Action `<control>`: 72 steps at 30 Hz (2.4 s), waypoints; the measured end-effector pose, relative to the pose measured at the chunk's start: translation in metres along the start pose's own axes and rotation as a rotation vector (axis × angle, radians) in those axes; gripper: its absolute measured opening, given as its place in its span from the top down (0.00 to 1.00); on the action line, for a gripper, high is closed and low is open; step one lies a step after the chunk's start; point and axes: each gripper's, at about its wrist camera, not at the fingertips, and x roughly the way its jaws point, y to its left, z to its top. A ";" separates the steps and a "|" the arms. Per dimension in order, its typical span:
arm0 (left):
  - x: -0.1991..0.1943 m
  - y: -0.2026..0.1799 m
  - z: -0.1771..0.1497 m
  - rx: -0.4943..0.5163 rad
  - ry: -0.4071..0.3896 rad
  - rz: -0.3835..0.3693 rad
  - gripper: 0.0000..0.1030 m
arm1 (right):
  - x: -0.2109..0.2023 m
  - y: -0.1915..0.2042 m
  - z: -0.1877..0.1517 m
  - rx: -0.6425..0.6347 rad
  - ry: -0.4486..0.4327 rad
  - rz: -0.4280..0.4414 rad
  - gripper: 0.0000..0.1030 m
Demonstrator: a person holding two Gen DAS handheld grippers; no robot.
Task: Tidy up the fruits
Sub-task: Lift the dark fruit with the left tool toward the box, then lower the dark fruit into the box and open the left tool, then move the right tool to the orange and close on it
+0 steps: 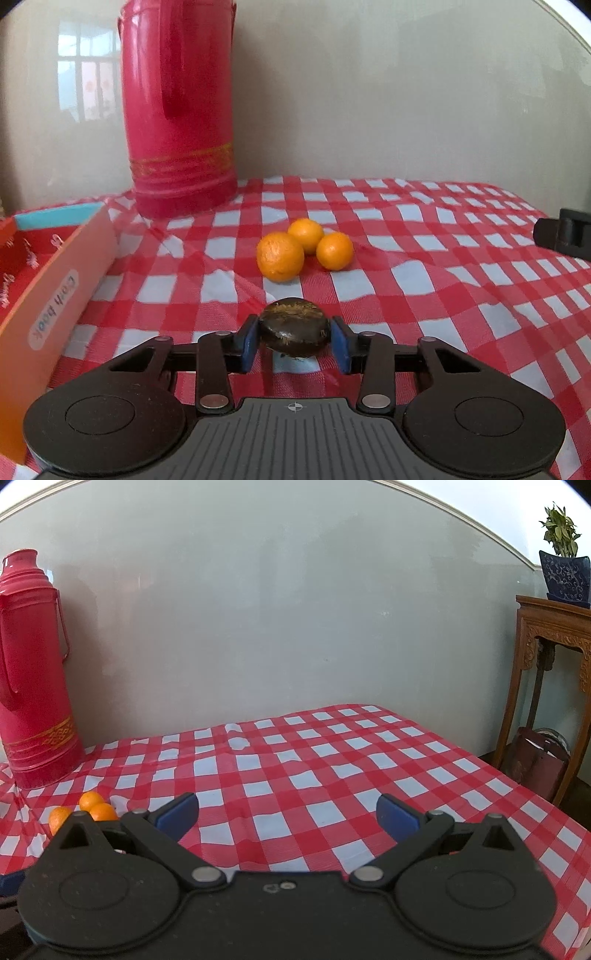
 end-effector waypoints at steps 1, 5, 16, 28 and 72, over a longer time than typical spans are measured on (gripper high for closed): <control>-0.002 0.000 0.001 0.004 -0.008 0.002 0.60 | 0.000 0.000 0.000 -0.001 -0.001 0.002 0.06; -0.015 0.010 0.004 0.008 -0.035 0.029 0.60 | -0.001 0.001 0.000 -0.006 -0.004 0.006 0.06; -0.064 0.109 0.009 -0.060 -0.104 0.359 0.60 | -0.011 0.028 -0.001 -0.045 -0.022 0.069 0.06; -0.050 0.183 -0.007 -0.225 0.013 0.442 0.60 | -0.020 0.068 -0.005 -0.112 -0.028 0.139 0.06; -0.140 0.234 -0.033 -0.306 -0.137 0.664 0.00 | -0.007 0.136 -0.011 -0.220 0.043 0.381 0.17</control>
